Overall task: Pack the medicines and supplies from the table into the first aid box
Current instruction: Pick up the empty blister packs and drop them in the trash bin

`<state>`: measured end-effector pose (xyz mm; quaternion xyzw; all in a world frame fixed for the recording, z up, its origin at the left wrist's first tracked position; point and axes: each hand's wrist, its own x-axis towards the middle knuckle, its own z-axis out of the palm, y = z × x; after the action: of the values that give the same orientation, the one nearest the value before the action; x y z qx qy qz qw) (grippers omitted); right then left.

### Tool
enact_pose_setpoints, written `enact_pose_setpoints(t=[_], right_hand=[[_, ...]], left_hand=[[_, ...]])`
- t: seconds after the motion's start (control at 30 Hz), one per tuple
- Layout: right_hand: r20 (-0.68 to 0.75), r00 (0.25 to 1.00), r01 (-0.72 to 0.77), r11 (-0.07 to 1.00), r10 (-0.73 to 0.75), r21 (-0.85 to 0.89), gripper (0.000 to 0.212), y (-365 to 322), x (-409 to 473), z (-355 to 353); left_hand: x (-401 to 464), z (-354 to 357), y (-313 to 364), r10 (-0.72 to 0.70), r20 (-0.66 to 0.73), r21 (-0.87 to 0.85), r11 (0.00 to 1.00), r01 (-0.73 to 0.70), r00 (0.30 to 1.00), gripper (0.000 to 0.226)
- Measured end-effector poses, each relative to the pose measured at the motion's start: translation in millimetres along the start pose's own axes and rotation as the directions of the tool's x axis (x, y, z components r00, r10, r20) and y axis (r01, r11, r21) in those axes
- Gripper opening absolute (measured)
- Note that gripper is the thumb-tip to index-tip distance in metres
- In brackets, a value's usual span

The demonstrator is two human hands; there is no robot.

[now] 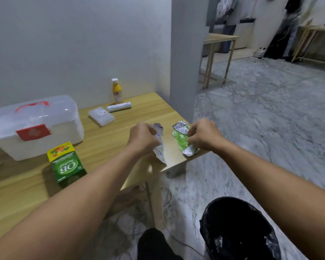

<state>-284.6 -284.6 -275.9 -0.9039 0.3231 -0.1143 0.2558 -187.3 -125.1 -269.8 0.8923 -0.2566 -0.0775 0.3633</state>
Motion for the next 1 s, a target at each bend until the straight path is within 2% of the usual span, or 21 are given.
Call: enact_pose_setpoints(t=[0.13, 0.23, 0.3, 0.37, 0.43, 0.53, 0.6, 0.63, 0.73, 0.83, 0.93, 1.0], right_hand=[[-0.093, 0.991, -0.098, 0.995, 0.1, 0.021, 0.014, 58, -24, -36], [-0.141, 0.972, -0.184, 0.983, 0.186, 0.024, 0.014, 106, -43, -53], [-0.158, 0.959, -0.232, 0.972, 0.236, 0.044, 0.015, 133, -56, -56], [-0.145, 0.949, -0.276, 0.96, 0.281, 0.051, 0.014, 158, -68, -53], [-0.108, 0.938, -0.327, 0.944, 0.33, 0.04, 0.011, 179, -80, -45], [-0.044, 0.923, -0.381, 0.924, 0.382, 0.02, 0.01, 205, -95, -27], [-0.012, 0.913, -0.408, 0.913, 0.408, -0.006, 0.014, 221, -103, -11], [0.002, 0.908, -0.419, 0.908, 0.419, -0.021, 0.015, 228, -107, -5], [0.057, 0.888, -0.455, 0.889, 0.457, -0.046, 0.015, 245, -115, 16], [0.111, 0.873, -0.47, 0.88, 0.475, -0.066, 0.017, 256, -121, 33], [0.154, 0.862, -0.473, 0.875, 0.484, -0.103, 0.015, 261, -125, 42], [0.167, 0.857, -0.474, 0.872, 0.488, -0.122, 0.02, 262, -125, 44]], left_hand=[[-14, 39, 41, 0.13, 0.087, -0.038, 0.991, -0.128, 0.988, 0.013], [-29, 74, 67, 0.229, 0.147, -0.063, 0.973, -0.221, 0.962, 0.013], [-38, 99, 76, 0.273, 0.194, -0.052, 0.962, -0.268, 0.942, 0.024], [-46, 127, 80, 0.31, 0.231, -0.012, 0.949, -0.316, 0.922, 0.027], [-55, 154, 80, 0.325, 0.278, -0.001, 0.941, -0.338, 0.904, 0.02], [-67, 192, 72, 0.259, 0.406, 0.037, 0.954, -0.299, 0.876, 0.026], [-76, 212, 64, 0.208, 0.476, 0.074, 0.959, -0.275, 0.854, 0.014], [-79, 221, 60, 0.186, 0.49, 0.096, 0.959, -0.265, 0.852, 0.01], [-87, 248, 46, 0.134, 0.534, 0.117, 0.966, -0.23, 0.835, 0.022], [-92, 262, 34, 0.097, 0.603, 0.111, 0.973, -0.203, 0.792, 0.01], [-95, 272, 21, 0.06, 0.674, 0.086, 0.984, -0.159, 0.737, 0.041], [-96, 273, 18, 0.059, 0.693, 0.087, 0.983, -0.164, 0.719, 0.046]])
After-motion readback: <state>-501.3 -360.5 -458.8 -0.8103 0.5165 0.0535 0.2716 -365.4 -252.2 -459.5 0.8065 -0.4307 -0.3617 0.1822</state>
